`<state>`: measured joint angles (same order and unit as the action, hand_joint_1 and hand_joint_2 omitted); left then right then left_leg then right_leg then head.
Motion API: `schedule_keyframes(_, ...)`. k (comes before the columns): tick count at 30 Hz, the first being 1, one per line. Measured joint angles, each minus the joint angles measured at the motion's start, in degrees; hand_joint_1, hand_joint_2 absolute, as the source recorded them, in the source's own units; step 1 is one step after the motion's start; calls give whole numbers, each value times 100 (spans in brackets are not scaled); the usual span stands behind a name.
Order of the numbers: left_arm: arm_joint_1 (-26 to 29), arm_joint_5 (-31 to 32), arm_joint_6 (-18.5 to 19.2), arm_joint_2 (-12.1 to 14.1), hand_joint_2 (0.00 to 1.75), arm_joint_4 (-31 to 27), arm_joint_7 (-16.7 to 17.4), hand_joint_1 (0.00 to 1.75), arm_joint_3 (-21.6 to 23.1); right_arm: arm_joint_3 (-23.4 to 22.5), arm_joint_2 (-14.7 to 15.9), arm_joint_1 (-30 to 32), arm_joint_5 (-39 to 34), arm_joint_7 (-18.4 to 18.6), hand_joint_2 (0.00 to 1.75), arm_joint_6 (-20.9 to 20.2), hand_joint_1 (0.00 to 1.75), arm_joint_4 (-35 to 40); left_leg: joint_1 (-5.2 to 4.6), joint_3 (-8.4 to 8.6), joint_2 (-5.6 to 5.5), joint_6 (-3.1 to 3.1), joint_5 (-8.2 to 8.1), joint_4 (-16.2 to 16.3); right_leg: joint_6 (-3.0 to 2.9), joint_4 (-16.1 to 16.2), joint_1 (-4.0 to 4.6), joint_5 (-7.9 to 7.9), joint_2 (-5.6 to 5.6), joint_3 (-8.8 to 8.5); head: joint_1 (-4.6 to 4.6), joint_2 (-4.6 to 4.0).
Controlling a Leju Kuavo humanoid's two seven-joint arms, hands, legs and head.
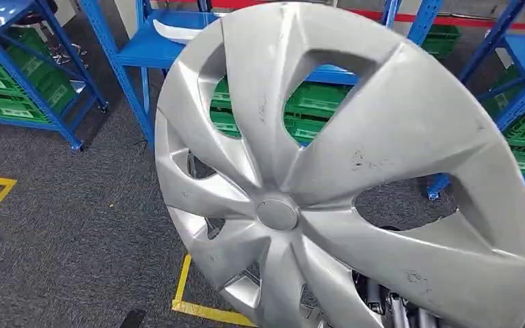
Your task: Take the parts from the cabinet and place them on the table.
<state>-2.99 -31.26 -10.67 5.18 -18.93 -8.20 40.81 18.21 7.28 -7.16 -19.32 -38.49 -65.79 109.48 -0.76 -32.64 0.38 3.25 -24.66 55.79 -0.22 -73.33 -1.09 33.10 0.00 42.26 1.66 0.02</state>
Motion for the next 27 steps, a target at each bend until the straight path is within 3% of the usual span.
schedule_keyframes(1,1,0,2,0,175,0,0,0,0,-2,7,10,0,0,175,0,175,0,-5,-105,3,-3,71,7,57,-254,-1,-7,-1,-24,2,0)
schedule_keyframes(2,3,0,7,-4,175,2,0,0,0,-4,11,18,11,-13,175,0,175,0,-4,-215,8,-14,143,22,138,-224,-1,-138,-1,-171,0,0)
schedule_keyframes(3,3,2,11,-9,175,2,0,0,0,-9,13,24,37,-29,175,0,175,0,0,-307,13,-28,201,44,205,23,-2,-302,-3,-415,0,0)
schedule_keyframes(4,2,9,26,-13,175,4,0,0,0,-17,15,28,70,-52,175,0,175,2,6,-397,13,-49,252,76,243,443,-5,-420,-5,-743,-2,0)
schedule_keyframes(5,0,13,31,-15,175,4,0,0,0,-28,17,32,94,-77,175,0,175,4,4,-474,12,-78,297,129,230,996,-10,-408,-11,-1156,-2,0)
schedule_keyframes(6,3,17,31,-15,175,4,0,0,0,-42,15,31,120,-98,175,0,175,15,-27,-560,9,-110,328,188,167,1554,12,-168,-18,-1542,-4,0)
schedule_keyframes(7,4,31,31,-15,175,4,0,0,0,-53,13,61,140,-107,175,-15,175,35,-14,-579,19,-139,378,204,123,1653,33,-109,7,-1565,22,2)
schedule_keyframes(8,2,39,37,-15,175,4,0,0,0,-78,13,83,168,-111,175,-20,175,54,-11,-581,19,-168,432,200,126,1656,37,-137,15,-1478,15,0)
schedule_keyframes(9,2,57,42,-18,175,4,0,0,0,-94,13,93,186,-114,175,-28,175,61,12,-596,22,-211,481,186,89,1622,68,-159,23,-1449,7,0)
schedule_keyframes(10,10,70,55,-13,175,7,4,0,2,-105,11,105,190,-114,175,-28,175,70,-2,-615,9,-247,529,177,16,1642,38,-211,16,-1417,20,0)
schedule_keyframes(11,9,79,57,-13,175,11,4,0,4,-109,-2,104,199,-114,175,-33,175,72,37,-655,-19,-272,415,218,-21,1648,2,-272,4,-1380,-2,0)
schedule_keyframes(12,10,92,57,-17,175,11,7,0,7,-118,-9,117,203,-114,175,-35,175,79,48,-739,-28,-326,109,403,-75,1647,6,-330,5,-1336,26,0)
schedule_keyframes(14,7,118,61,-9,175,11,13,0,7,-140,-35,130,221,-114,175,-46,175,103,93,-970,-30,-414,-540,1246,-97,1639,13,-448,4,-1228,33,0)
schedule_keyframes(15,7,118,72,-11,175,11,17,0,7,-146,-37,141,232,-114,175,-52,175,107,107,-1076,-29,-439,-716,1700,-93,1634,21,-502,4,-1159,35,0)
schedule_keyframes(16,8,120,81,-17,175,11,18,0,7,-149,-44,155,245,-114,175,-61,175,109,123,-1099,-29,-452,-737,1965,-86,1631,24,-550,5,-1104,35,0)
schedule_keyframes(17,7,122,81,-24,175,11,24,0,7,-151,-48,171,254,-114,175,-68,175,109,135,-1006,-29,-451,-649,1975,-75,1631,27,-593,7,-1048,35,0)
schedule_keyframes(18,6,125,81,-24,175,11,30,0,9,-153,-50,182,258,-112,175,-79,175,111,137,-759,-30,-436,-475,1694,-62,1631,34,-640,9,-994,37,0)
schedule_keyframes(20,0,125,81,-18,175,11,35,0,7,-160,-52,183,258,-114,175,-92,175,127,123,-5,-52,-350,-221,651,-39,1631,44,-715,22,-928,39,0)
schedule_keyframes(21,-13,125,81,11,175,11,35,0,7,-168,-66,189,258,-114,175,-92,175,151,94,281,-77,-271,-370,188,-8,1633,35,-738,17,-904,31,0)
schedule_keyframes(23,-15,125,79,15,175,11,35,0,7,-177,-77,178,256,-114,175,-94,175,164,46,341,-77,-246,-370,54,76,1639,22,-817,2,-866,35,0)
schedule_keyframes(25,0,125,76,33,175,17,39,0,7,-177,-85,184,254,-114,175,-103,175,164,0,308,-71,-165,-278,13,183,1666,0,-892,3,-848,35,0)
schedule_keyframes(26,-4,125,79,31,175,17,39,0,7,-188,-81,186,256,-114,175,-103,175,166,72,327,-37,-111,-166,-122,171,1627,0,-838,-7,-815,31,0)
schedule_keyframes(27,-18,125,81,17,175,17,39,0,7,-199,-81,191,258,-114,175,-103,175,168,50,285,-20,-82,-108,-139,142,1502,14,-680,-3,-722,24,0)
